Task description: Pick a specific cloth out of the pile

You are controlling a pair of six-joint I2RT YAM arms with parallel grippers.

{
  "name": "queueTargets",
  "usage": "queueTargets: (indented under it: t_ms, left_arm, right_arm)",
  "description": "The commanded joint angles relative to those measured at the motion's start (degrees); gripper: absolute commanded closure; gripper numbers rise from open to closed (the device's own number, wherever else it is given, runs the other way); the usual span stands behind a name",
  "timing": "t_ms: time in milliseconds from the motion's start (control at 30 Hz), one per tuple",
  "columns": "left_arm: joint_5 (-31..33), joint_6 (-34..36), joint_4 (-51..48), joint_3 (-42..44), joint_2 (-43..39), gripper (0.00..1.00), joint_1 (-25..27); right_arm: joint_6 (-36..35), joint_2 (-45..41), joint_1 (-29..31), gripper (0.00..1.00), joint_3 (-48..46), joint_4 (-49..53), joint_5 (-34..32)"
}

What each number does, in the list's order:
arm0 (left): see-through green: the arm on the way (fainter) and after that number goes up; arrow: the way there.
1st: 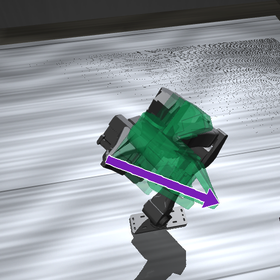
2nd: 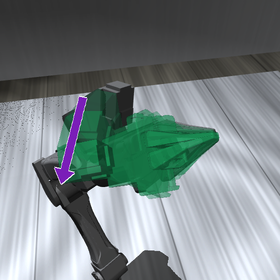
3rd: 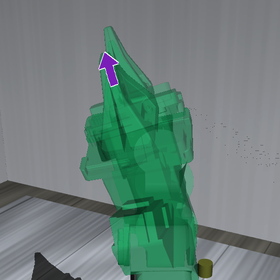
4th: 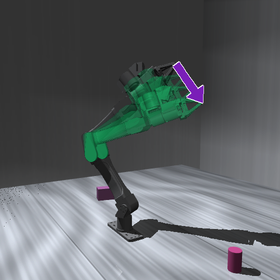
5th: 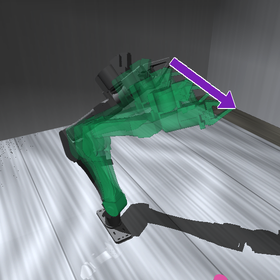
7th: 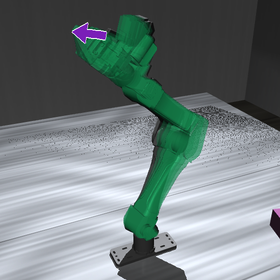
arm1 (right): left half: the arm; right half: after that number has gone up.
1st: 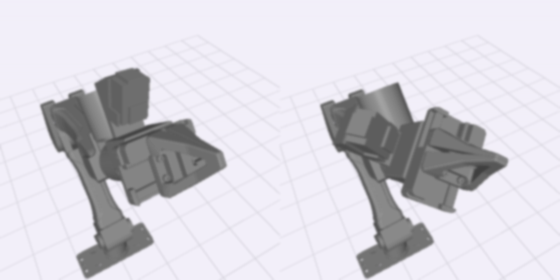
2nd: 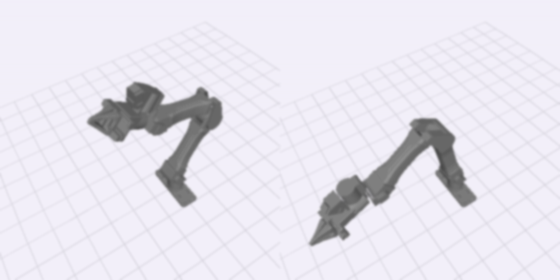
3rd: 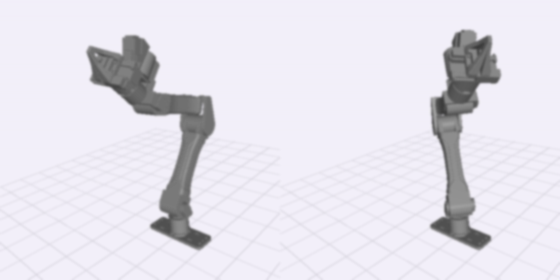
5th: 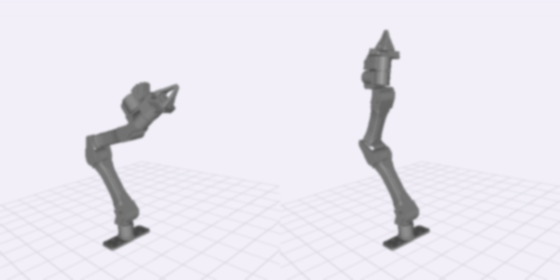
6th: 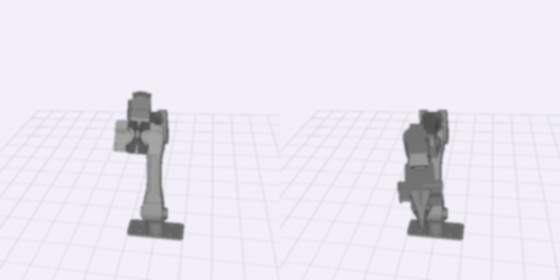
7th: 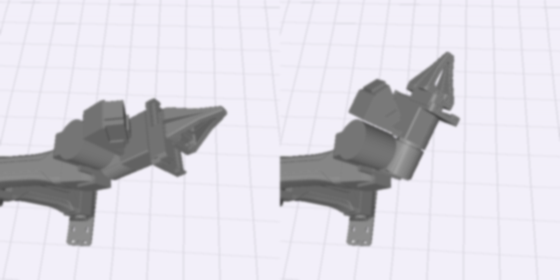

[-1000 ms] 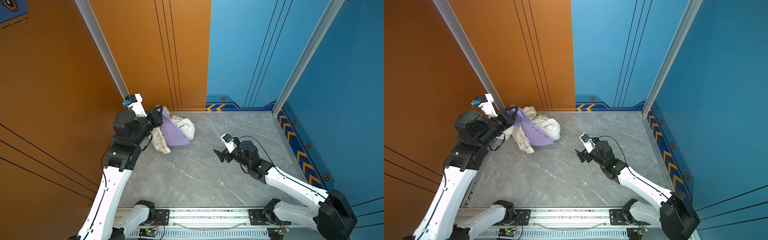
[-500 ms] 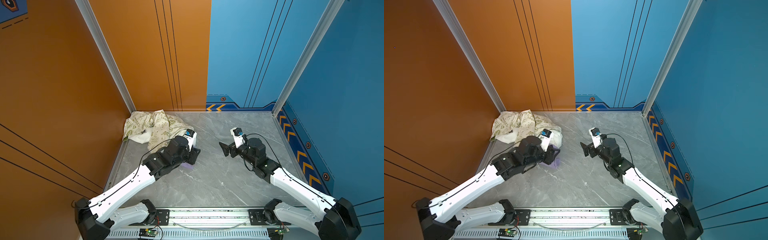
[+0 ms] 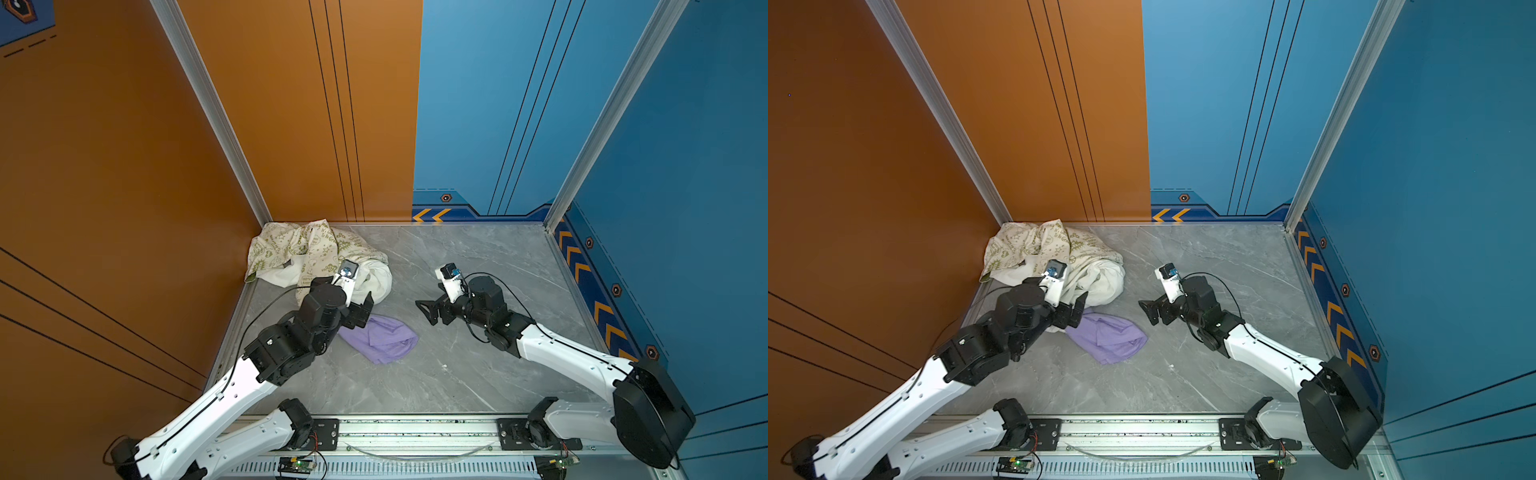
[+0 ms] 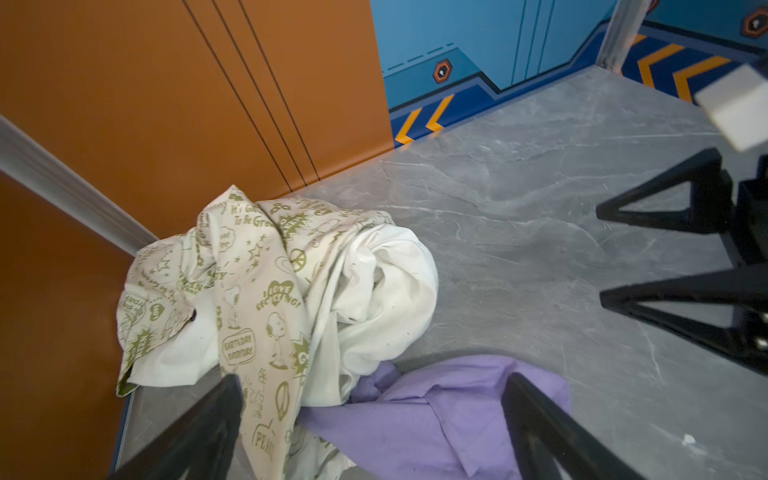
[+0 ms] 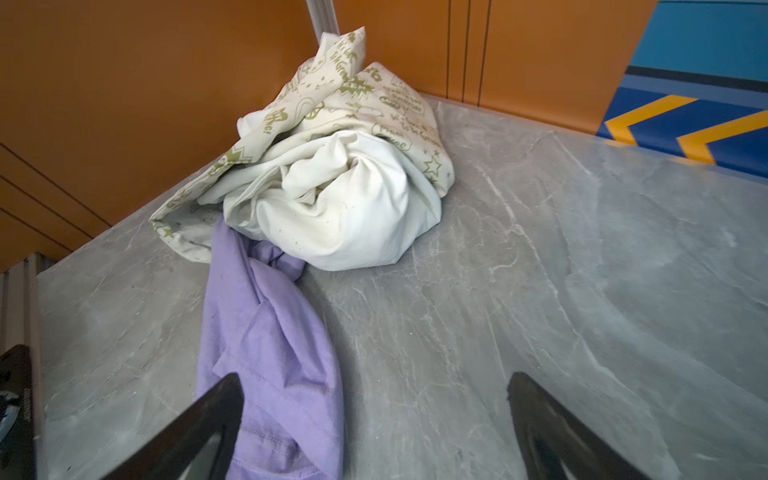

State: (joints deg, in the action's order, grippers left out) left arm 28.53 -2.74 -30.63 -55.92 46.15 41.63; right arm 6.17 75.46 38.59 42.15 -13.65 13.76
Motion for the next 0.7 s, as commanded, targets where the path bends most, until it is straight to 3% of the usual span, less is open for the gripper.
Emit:
queueTargets:
  t_ms: [0, 233, 400, 667]
  left_arm:
    - [-0.8, 1.0, -1.0, 5.0, -3.6, 0.02, -5.9]
    - [-6.2, 2.0, -0.6, 12.3, -7.7, 0.02, -22.0]
    - [-9.5, -1.8, 0.0, 15.0, -7.5, 0.02, -30.3]
    - [-12.6, -2.5, 0.6, 20.5, -13.1, 0.02, -33.0]
  right_arm:
    - [-3.0, 3.6, 5.2, 0.02, 3.9, 0.5, 1.3]
    - [-11.4, 14.1, 15.3, 0.04, 12.1, 6.5, -5.4]
    - [-17.8, 22.4, 21.1, 0.05, 20.0, 15.5, -11.8]
    - [-18.2, 32.0, 24.2, 0.07, 26.3, 21.6, -17.5]
